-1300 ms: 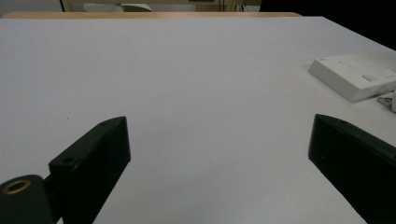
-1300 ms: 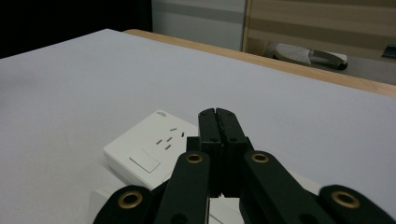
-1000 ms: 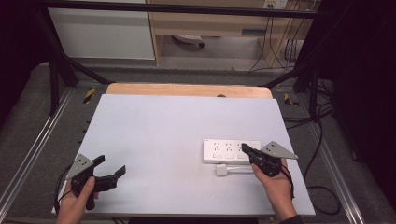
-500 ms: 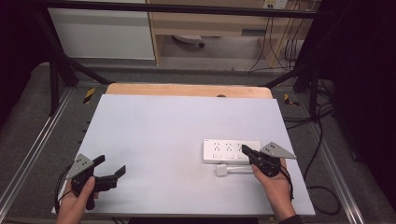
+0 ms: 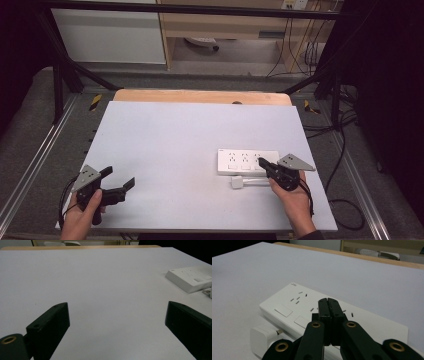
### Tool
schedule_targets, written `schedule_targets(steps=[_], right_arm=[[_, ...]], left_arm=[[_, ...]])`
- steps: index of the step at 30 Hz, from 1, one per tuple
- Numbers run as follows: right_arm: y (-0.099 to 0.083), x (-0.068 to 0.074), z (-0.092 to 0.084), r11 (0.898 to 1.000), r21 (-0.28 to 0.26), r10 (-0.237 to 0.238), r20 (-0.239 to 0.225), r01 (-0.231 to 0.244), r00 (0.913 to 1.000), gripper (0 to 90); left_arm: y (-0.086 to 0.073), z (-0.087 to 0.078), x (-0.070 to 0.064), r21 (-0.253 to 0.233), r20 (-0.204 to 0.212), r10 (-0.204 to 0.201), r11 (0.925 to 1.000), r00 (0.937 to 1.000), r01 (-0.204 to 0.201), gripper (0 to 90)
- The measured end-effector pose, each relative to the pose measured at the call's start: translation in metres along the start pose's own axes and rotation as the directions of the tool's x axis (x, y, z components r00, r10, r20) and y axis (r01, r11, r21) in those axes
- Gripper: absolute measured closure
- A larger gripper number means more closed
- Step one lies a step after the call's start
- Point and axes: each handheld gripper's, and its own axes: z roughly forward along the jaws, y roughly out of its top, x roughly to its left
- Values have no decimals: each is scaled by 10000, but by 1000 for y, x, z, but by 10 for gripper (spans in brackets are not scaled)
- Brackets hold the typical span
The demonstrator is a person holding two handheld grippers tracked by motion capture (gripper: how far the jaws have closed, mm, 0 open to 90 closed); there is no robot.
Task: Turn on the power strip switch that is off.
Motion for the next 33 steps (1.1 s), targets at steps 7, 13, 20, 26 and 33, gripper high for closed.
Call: schedule_targets(steps=[7,13,20,26,33], right_arm=[[-2,1,4,9997,206,-88,-30,89,10000,900],[-4,3,11,9991,416,-59,-166,66,9998,900],[-5,4,16,9988,499,-2,-265,15,9996,900],[-5,7,22,9981,616,45,-334,-25,9994,900],[-5,9,25,9980,639,4,-357,19,9994,900]], left_arm=[[0,0,0,5,-20,33,10000,10000,-33,55],[0,0,0,36,-23,50,10000,10000,-50,55],[0,0,0,49,-25,65,10000,10000,-64,55],[0,0,0,47,-27,77,10000,10000,-77,54],[0,1,0,62,-42,130,9999,9999,-129,55]])
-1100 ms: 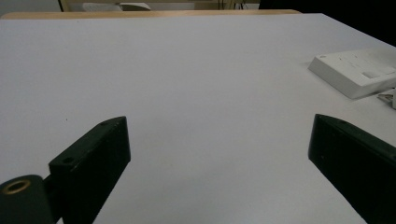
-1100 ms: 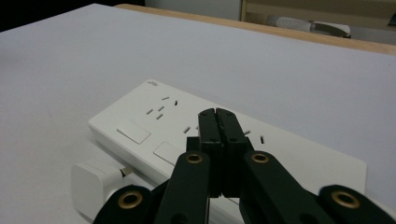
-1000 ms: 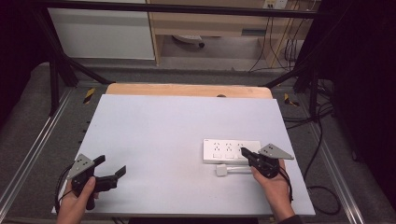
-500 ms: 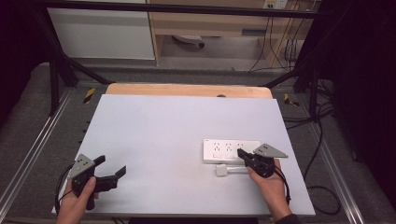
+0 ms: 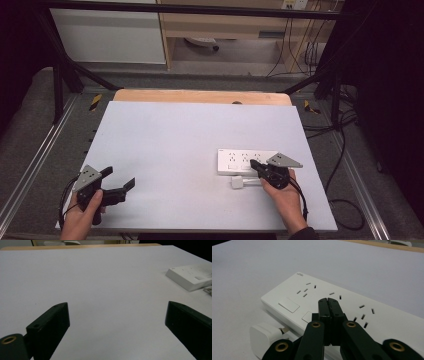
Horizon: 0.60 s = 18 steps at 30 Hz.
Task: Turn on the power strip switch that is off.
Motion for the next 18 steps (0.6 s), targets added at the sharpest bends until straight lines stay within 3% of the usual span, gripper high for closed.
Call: schedule_targets(steps=[18], right_arm=[[-2,2,7,9999,122,-24,-83,25,10000,900]], left_arm=[[0,1,-1,83,5,78,9999,10000,-78,54]])
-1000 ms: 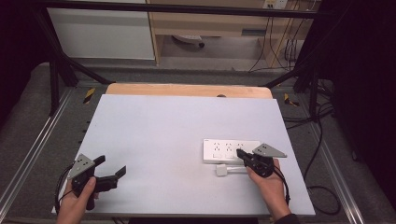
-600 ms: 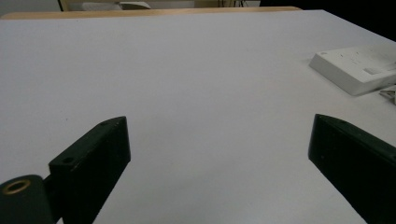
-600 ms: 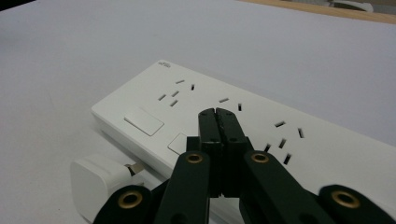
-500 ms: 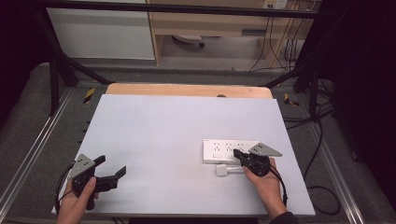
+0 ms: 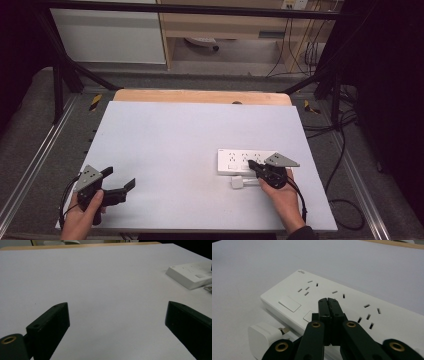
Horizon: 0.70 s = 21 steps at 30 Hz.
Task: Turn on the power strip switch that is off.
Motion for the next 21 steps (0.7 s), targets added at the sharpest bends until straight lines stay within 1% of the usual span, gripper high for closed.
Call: schedule_targets(steps=[17,21], right_arm=[[-1,1,1,9999,97,-68,6,68,10000,900],[-2,3,3,9997,153,-174,-34,174,9998,900]], left_arm=[[0,0,0,-3,-4,41,10000,10000,-41,55],[0,0,0,-7,-16,32,10000,10000,-32,54]])
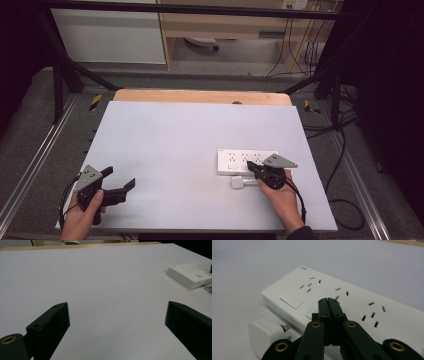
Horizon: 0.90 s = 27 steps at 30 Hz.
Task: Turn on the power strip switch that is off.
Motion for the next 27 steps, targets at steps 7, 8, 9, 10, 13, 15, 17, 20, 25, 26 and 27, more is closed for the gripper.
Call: schedule_targets(steps=[7,8,9,10,13,15,17,20,25,26,27], right_arm=[[0,0,-1,10000,-23,50,15,-50,10000,900],[-1,0,0,10000,-25,25,22,-25,10000,900],[-1,0,-1,10000,-29,36,29,-36,10000,900],[-1,0,-1,10000,-11,19,39,-19,10000,900],[-1,0,-1,10000,-27,-14,71,14,10000,900],[-1,0,-2,10000,-17,10,69,-10,10000,900],[-1,0,-2,10000,-19,34,69,-34,10000,900],[-1,1,-2,10000,-17,19,70,-19,10000,900],[-2,1,-2,10000,-33,10,62,-10,10000,900],[-2,1,-2,10000,-34,12,59,-12,10000,900],[-2,1,-2,10000,-38,15,43,-15,10000,900]], left_arm=[[0,0,0,5,4,10,10000,10000,-10,55],[0,0,0,5,1,7,10000,10000,-7,55],[0,0,0,5,2,8,10000,10000,-8,54],[0,0,0,4,8,12,10000,10000,-12,54],[0,0,0,9,17,19,10000,10000,-19,55],[0,0,0,9,14,21,10000,10000,-21,54],[0,0,0,4,13,16,10000,10000,-16,55],[0,0,0,7,15,19,10000,10000,-19,54],[0,0,0,12,19,20,10000,10000,-20,54],[0,0,0,11,18,19,10000,10000,-19,55],[0,0,0,8,20,20,10000,10000,-20,55]])
